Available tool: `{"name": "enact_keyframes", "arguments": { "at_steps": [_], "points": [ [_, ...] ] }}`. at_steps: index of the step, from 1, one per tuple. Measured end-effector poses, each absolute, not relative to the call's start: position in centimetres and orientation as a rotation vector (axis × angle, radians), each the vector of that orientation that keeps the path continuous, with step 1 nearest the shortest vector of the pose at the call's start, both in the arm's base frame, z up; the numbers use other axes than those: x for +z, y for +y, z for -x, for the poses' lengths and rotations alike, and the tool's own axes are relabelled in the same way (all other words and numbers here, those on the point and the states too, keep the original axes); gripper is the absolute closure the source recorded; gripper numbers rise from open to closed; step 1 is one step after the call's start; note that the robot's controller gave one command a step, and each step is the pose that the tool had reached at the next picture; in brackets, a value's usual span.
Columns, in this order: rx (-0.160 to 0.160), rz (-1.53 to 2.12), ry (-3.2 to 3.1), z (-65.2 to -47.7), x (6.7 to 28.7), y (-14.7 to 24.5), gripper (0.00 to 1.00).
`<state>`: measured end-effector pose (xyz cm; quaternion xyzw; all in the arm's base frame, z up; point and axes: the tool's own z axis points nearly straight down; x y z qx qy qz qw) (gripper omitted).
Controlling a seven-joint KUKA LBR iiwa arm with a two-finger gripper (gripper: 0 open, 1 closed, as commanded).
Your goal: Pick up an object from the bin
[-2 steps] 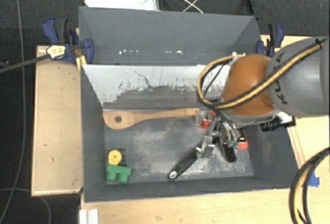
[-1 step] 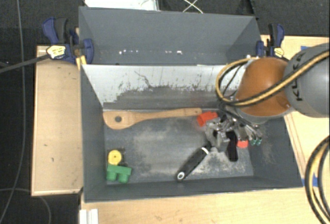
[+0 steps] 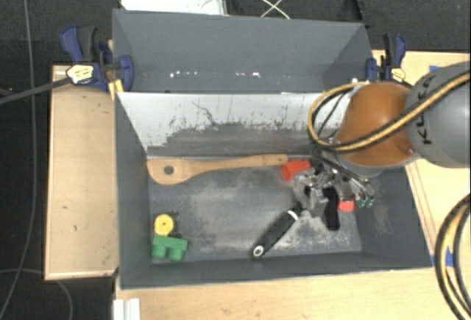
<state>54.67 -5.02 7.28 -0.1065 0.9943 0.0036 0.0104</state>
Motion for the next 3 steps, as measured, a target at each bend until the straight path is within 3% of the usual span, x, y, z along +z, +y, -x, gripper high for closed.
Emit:
{"name": "enact_keyframes", "arguments": {
  "at_steps": [1, 2, 3],
  "points": [
    [0.01, 0.394, 3.098, -55.0, 7.4, -4.9, 1.0],
    [0.006, 0.72, 3.029, -53.7, 7.2, -3.1, 1.0],
    [0.02, 0.435, 3.087, -56.0, 7.4, -12.1, 1.0]
  ]
}}
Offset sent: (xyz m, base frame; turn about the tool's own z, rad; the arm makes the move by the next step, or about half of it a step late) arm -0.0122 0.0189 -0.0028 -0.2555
